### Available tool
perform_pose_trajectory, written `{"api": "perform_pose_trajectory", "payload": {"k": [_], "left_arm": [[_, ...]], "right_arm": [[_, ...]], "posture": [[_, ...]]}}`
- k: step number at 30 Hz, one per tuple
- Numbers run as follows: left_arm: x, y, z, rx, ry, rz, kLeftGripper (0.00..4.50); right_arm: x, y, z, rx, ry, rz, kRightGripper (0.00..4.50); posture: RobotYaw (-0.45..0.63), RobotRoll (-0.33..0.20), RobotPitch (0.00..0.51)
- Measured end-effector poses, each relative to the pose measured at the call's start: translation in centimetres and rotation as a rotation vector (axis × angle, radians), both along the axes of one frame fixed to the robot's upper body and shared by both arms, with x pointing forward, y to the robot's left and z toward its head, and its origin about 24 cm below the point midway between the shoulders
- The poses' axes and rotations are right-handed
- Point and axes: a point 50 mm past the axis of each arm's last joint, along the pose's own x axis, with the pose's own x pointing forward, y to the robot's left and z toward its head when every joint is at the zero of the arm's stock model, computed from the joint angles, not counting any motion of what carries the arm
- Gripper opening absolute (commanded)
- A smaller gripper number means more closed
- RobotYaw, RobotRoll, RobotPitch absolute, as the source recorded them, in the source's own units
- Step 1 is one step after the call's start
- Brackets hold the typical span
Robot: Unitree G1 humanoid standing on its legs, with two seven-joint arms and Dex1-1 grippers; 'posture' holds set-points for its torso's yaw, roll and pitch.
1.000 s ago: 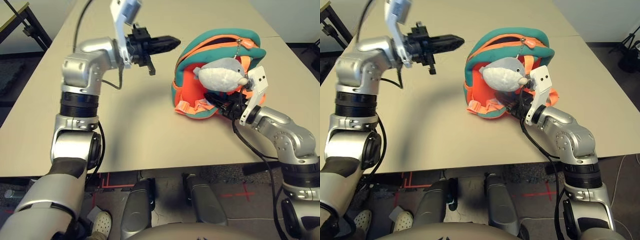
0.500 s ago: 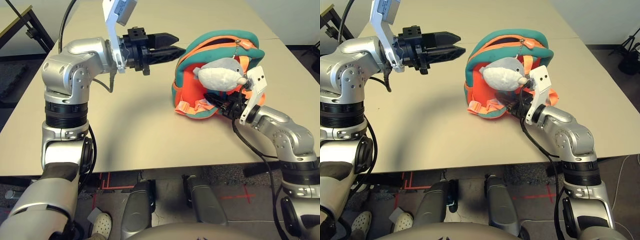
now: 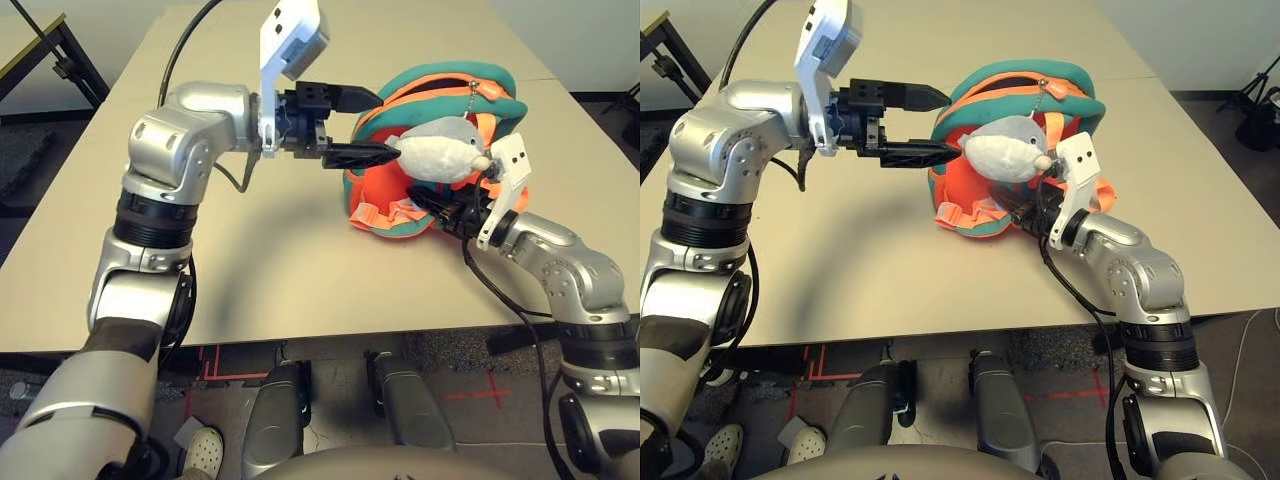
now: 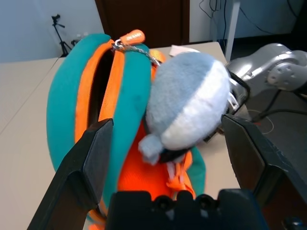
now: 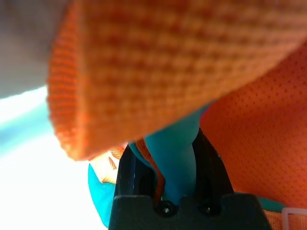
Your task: Put the pencil case into the backpack and zip it.
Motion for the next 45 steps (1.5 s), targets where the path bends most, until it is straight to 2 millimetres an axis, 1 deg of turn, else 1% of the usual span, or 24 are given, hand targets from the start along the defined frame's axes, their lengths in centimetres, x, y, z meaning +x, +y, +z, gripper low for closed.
{"api": "perform_pose_trajectory", "payload": {"k": [3,9,16,18,20,21,23,26,29,30,34,37,42,45], "left_arm": [[0.4,-1.0,-0.3,0.003,0.006,-0.031,4.50],[0.5,-2.2,-0.7,0.002,0.008,-0.084,4.50],[0.5,-2.8,-0.8,0.021,0.007,-0.107,4.50],[0.5,-3.0,-0.9,0.025,0.008,-0.115,4.13],[0.4,-3.0,-0.9,0.024,0.009,-0.118,3.59],[0.4,-3.1,-0.9,0.025,0.011,-0.121,3.12],[0.4,-3.1,-1.0,0.029,0.017,-0.128,2.41],[0.4,-3.1,-1.2,0.041,0.024,-0.132,1.16],[0.4,-3.1,-1.4,0.045,0.032,-0.129,0.12],[0.4,-3.0,-1.5,0.045,0.036,-0.127,0.00],[0.5,-2.7,-1.5,0.049,0.035,-0.117,0.00],[0.5,-1.9,-0.9,0.033,0.035,-0.094,0.00],[0.1,0.9,1.4,-0.002,-0.014,-0.025,0.00],[-0.1,2.8,3.0,-0.017,-0.055,0.038,0.00]], "right_arm": [[0.0,0.0,0.0,-0.001,0.001,0.002,0.58],[0.1,0.0,-0.2,-0.001,0.009,-0.002,0.58],[0.2,-0.2,-0.4,-0.008,0.013,-0.012,0.58],[0.2,-0.2,-0.4,-0.010,0.014,-0.014,0.58],[0.2,-0.2,-0.4,-0.010,0.015,-0.014,0.58],[0.3,-0.2,-0.4,-0.011,0.016,-0.015,0.58],[0.3,-0.2,-0.4,-0.009,0.016,-0.015,0.58],[0.4,0.0,-0.3,-0.007,0.008,-0.012,0.58],[0.4,0.1,-0.3,-0.005,0.009,-0.010,0.58],[0.4,0.1,-0.3,-0.004,0.009,-0.009,0.58],[0.4,0.2,-0.4,-0.006,0.010,-0.006,0.58],[0.4,0.3,-0.3,-0.009,0.006,-0.002,0.58],[0.4,0.5,-0.3,-0.011,-0.003,0.009,0.58],[0.5,0.6,-0.3,-0.010,-0.004,0.013,0.58]], "posture": [[-0.19,0.000,0.135],[-0.19,0.000,0.133],[-0.19,0.000,0.137],[-0.19,0.000,0.137],[-0.19,0.000,0.138],[-0.19,0.000,0.138],[-0.19,0.000,0.140],[-0.19,0.000,0.141],[-0.19,0.000,0.141],[-0.19,0.000,0.140],[-0.18,0.000,0.139],[-0.18,0.000,0.138],[-0.17,0.000,0.135],[-0.16,0.000,0.134]]}}
